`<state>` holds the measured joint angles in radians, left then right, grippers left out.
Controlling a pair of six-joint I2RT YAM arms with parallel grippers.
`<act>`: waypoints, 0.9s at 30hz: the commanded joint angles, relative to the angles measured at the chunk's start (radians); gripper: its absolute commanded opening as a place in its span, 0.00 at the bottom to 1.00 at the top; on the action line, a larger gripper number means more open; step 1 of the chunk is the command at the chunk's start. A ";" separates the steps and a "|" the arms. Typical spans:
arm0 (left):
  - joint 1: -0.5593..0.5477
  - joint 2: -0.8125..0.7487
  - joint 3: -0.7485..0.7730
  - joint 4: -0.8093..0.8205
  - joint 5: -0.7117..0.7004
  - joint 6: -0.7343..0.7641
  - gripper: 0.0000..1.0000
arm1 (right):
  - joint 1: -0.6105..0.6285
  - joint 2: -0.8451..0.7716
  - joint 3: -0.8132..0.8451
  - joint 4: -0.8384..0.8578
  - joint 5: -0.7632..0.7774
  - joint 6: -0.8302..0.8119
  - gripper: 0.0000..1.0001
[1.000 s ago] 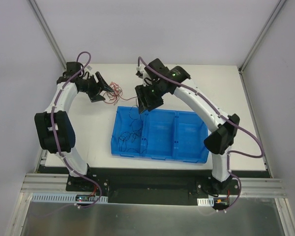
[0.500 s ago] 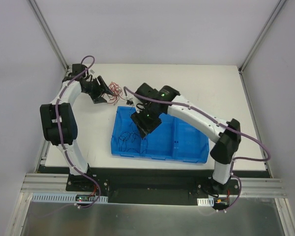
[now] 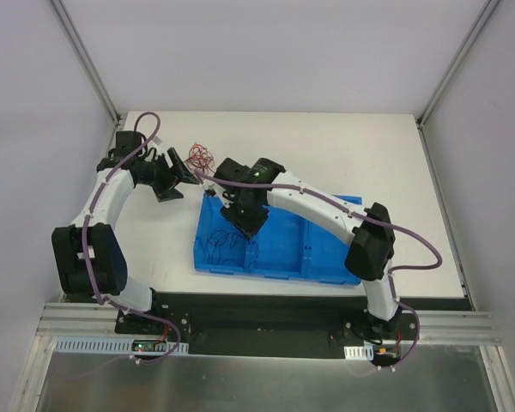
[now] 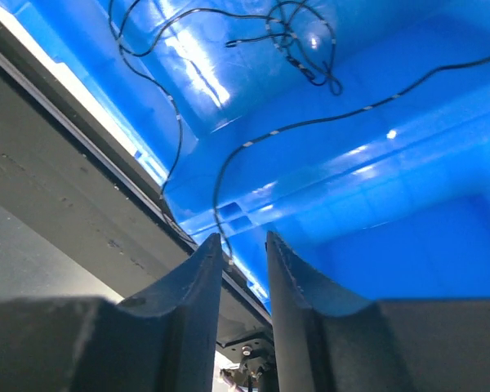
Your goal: Untangle the cables
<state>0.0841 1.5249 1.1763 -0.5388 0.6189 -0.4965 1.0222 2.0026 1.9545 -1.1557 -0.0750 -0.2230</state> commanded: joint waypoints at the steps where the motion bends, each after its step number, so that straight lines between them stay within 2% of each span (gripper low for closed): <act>1: -0.006 -0.087 -0.023 -0.003 0.047 0.036 0.71 | 0.021 0.010 0.035 -0.036 -0.061 -0.039 0.30; 4: -0.006 -0.121 -0.032 -0.001 0.048 0.049 0.73 | 0.029 0.018 0.023 -0.039 -0.086 -0.045 0.35; 6: -0.006 -0.138 -0.040 -0.003 0.045 0.055 0.73 | 0.027 0.021 0.014 -0.035 -0.082 -0.049 0.34; 8: -0.007 -0.147 -0.049 -0.003 0.047 0.055 0.73 | 0.030 0.027 0.024 -0.026 -0.077 -0.044 0.22; 11: -0.006 -0.155 -0.055 -0.006 0.050 0.056 0.73 | 0.036 0.053 0.127 -0.018 -0.106 -0.035 0.01; 13: -0.006 -0.155 -0.055 -0.006 0.050 0.061 0.73 | 0.036 0.077 0.208 -0.007 -0.217 -0.029 0.00; 16: -0.006 -0.143 -0.043 -0.007 0.044 0.073 0.73 | 0.035 0.130 0.289 0.034 -0.473 -0.003 0.00; 18: -0.006 -0.128 -0.026 -0.009 0.045 0.076 0.73 | 0.035 0.154 0.297 0.074 -0.570 0.031 0.00; 20: -0.006 -0.118 -0.015 -0.010 0.056 0.073 0.73 | 0.030 0.166 0.293 0.088 -0.540 0.050 0.01; 22: -0.006 -0.121 -0.015 -0.010 0.061 0.069 0.72 | 0.019 0.160 0.262 0.129 -0.413 0.077 0.00; 24: -0.006 -0.131 -0.023 -0.010 0.065 0.064 0.72 | 0.006 0.122 0.172 0.236 -0.269 0.097 0.01; 27: -0.006 -0.131 -0.035 -0.010 0.080 0.053 0.72 | -0.008 0.088 0.072 0.394 -0.134 0.085 0.00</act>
<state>0.0841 1.4033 1.1297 -0.5385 0.6552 -0.4530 1.0431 2.1418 2.1265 -0.9680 -0.4103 -0.1608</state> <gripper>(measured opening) 0.720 0.009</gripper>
